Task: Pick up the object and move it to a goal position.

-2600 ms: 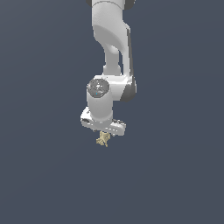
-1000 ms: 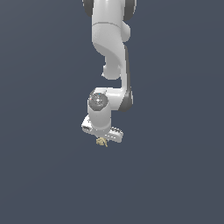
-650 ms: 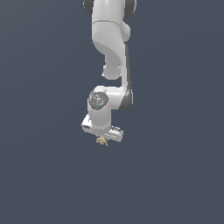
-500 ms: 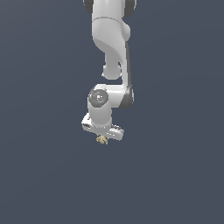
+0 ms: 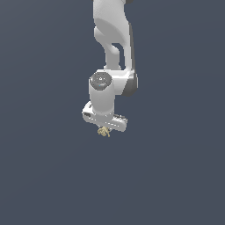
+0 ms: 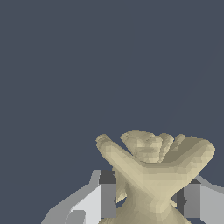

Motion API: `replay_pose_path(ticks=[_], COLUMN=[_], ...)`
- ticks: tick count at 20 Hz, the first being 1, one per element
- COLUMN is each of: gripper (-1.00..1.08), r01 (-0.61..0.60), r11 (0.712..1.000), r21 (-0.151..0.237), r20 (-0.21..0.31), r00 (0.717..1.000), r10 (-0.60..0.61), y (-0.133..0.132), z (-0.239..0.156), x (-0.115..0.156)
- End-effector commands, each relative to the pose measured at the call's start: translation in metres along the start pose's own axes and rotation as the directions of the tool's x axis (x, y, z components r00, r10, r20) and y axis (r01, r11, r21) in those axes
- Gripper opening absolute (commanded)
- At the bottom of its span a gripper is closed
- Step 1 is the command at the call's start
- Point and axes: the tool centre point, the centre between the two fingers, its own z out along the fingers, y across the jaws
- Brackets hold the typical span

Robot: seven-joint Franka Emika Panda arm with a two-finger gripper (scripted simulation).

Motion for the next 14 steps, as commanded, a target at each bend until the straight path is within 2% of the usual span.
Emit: replay_pose_path(ticks=[1, 14], gripper=[-1.0, -1.0], r01=[0.0, 0.0], r11=[1.0, 1.0], r21=[0.0, 0.0], r20=[-0.001, -0.001], r00=[1.0, 1.0], r10=[0.0, 0.0], y=[-0.001, -0.009], z=[-0.022, -0.158], x=[-0.008, -0.057])
